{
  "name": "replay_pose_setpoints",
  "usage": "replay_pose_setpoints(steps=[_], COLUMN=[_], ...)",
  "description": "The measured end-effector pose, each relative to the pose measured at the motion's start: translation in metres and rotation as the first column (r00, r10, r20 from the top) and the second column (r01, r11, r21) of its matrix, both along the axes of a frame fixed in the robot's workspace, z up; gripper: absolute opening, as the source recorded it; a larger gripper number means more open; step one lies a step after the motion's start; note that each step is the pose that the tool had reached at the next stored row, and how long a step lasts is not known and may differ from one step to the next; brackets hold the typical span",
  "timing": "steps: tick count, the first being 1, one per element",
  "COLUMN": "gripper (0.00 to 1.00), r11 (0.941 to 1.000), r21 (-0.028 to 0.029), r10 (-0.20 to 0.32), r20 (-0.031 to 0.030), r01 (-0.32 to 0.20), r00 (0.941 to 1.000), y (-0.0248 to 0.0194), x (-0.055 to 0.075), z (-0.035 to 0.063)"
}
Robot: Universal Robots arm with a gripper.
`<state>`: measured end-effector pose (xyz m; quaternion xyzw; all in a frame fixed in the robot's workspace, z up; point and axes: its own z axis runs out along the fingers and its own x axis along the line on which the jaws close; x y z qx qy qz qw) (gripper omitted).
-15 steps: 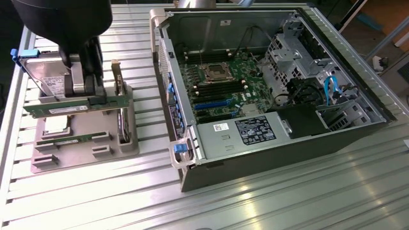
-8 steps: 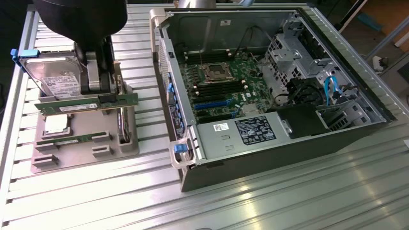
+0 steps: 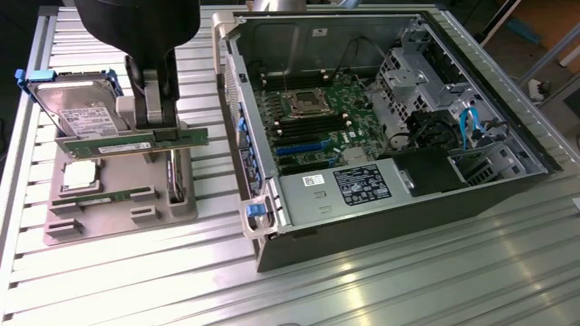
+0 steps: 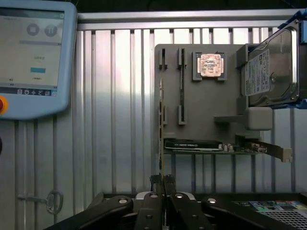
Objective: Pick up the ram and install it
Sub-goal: 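Pick up the ram and move it above insertion slot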
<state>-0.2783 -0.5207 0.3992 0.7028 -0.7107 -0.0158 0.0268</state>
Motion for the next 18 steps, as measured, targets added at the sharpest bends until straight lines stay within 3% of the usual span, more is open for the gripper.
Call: replay_pose_setpoints(steps=[3,11,18], gripper=[0.12,0.12,0.12], r11=[1.0,1.0,1.0], r21=[0.0048,0.0049,0.0048], r10=[0.0,0.0,0.0], r20=[0.0,0.0,-0.0001], r01=[0.0,0.0,0.0], r00=[1.0,1.0,1.0], y=[0.0001,0.0,0.0], x=[0.0,0.001,0.013], z=[0.0003,0.0003,0.0004])
